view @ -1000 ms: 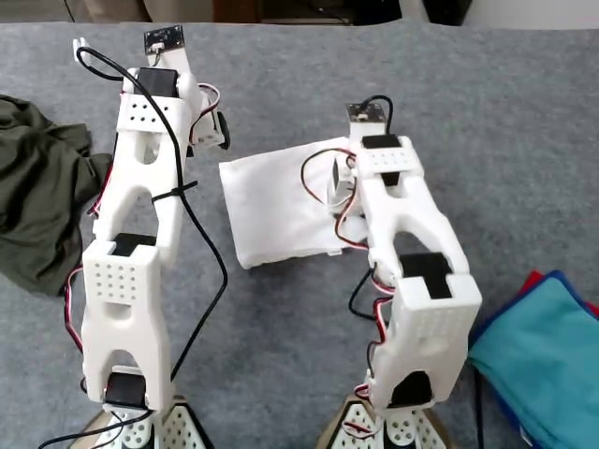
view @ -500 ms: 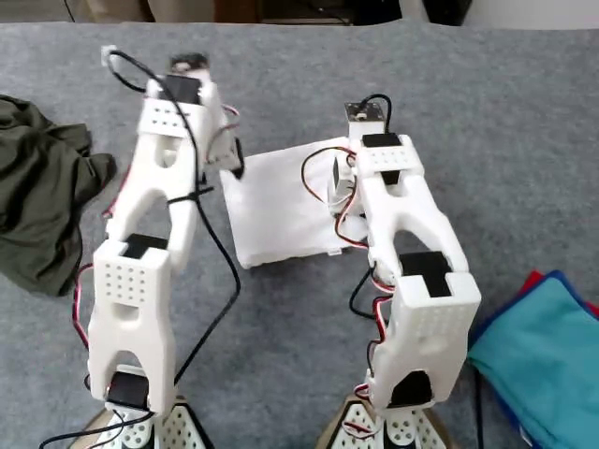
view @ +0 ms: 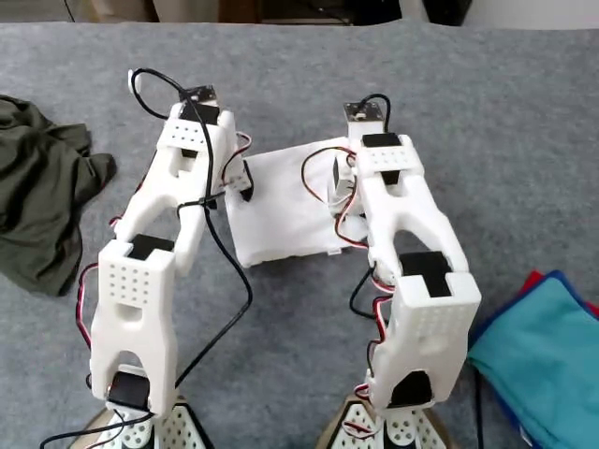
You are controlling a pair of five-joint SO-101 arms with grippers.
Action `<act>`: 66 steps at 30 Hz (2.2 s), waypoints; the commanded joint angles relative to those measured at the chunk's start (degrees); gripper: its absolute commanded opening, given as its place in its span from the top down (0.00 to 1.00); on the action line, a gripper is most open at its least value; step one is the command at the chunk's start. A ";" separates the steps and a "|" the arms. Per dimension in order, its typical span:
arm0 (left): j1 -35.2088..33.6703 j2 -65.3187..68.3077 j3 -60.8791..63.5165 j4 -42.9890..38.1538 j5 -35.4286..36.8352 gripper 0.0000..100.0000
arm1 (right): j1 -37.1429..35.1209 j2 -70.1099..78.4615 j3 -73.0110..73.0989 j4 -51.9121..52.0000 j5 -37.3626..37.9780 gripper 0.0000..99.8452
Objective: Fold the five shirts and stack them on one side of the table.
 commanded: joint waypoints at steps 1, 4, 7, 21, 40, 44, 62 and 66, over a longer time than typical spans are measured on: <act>2.37 -0.48 1.05 -2.73 3.52 0.79 | 0.31 0.13 -2.07 -0.09 0.70 1.00; 5.36 -0.48 3.34 -5.01 4.40 0.79 | 0.31 0.13 -2.07 -0.09 0.70 1.00; 6.42 -0.48 5.01 -6.68 6.86 0.79 | 0.31 0.13 -2.07 -0.09 0.79 1.00; 3.16 -1.01 -3.87 -5.01 9.58 0.98 | 0.48 -5.85 -5.41 2.37 3.60 1.00; 10.20 -0.57 -37.10 13.27 11.69 0.98 | 7.25 -17.98 -15.25 13.54 7.91 1.00; 14.33 -0.75 -39.56 13.27 11.69 0.98 | 12.79 -20.09 -15.69 16.00 10.20 1.00; 38.59 -0.57 -49.85 9.32 10.55 0.98 | 45.67 -41.98 -7.52 29.36 24.35 1.00; 41.85 -0.48 -49.76 8.00 10.81 0.98 | 54.37 -48.13 -2.33 29.54 27.69 1.00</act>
